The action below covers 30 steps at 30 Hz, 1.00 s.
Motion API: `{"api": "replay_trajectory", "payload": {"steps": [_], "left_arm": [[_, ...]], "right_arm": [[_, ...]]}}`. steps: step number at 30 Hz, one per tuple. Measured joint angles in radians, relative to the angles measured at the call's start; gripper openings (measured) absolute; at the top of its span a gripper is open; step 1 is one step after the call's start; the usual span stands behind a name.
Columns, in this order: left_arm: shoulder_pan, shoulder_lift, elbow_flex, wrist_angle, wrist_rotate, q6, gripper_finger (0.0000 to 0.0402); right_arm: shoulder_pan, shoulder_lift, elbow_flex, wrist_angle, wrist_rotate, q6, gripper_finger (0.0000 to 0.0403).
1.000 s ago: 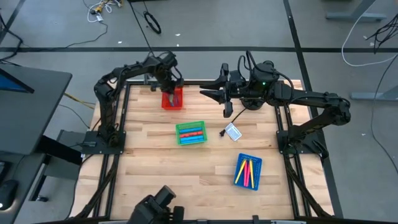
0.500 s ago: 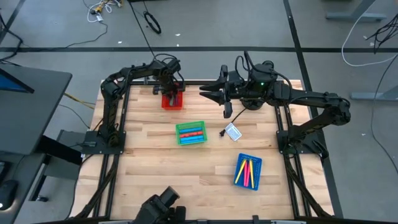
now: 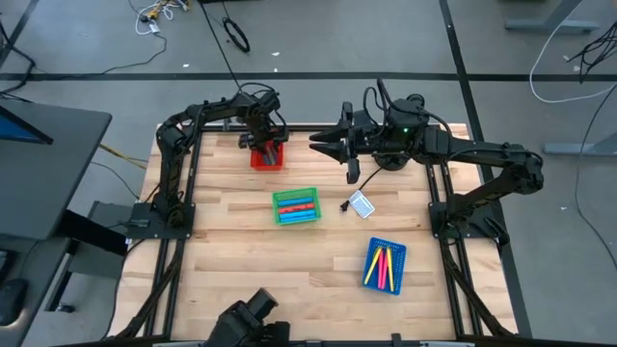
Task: Pick & Place Markers
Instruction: Put the small pink pen into the red bin
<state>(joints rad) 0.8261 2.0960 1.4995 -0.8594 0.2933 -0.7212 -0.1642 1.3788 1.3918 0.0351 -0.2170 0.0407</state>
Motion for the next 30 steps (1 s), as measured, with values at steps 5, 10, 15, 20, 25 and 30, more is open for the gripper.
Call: {"api": "replay_trajectory", "payload": {"steps": [5,10,15,20,25,30], "left_arm": [[0.0,-0.027,0.042,-0.062,0.04,0.071,0.0235],[-0.006,-0.104,0.067,-0.096,-0.004,0.155,0.0234],[-0.023,-0.187,0.067,-0.128,0.001,0.331,0.0234],[-0.068,-0.266,0.067,-0.169,0.026,0.516,0.0234],[-0.133,-0.351,0.067,-0.186,0.026,0.687,0.0234],[-0.22,-0.435,0.067,-0.176,0.025,0.798,0.0234]], "right_arm": [[0.0,0.0,0.0,-0.021,0.025,0.009,0.0089],[0.0,0.0,0.0,-0.04,0.053,0.015,0.0099],[0.004,0.0,0.0,-0.05,0.052,0.003,0.0145],[0.004,0.0,0.0,-0.049,0.052,0.003,0.0203],[0.004,0.0,0.0,-0.054,0.052,0.005,0.0244],[0.004,0.0,0.0,-0.062,0.052,0.064,0.0256]]}}
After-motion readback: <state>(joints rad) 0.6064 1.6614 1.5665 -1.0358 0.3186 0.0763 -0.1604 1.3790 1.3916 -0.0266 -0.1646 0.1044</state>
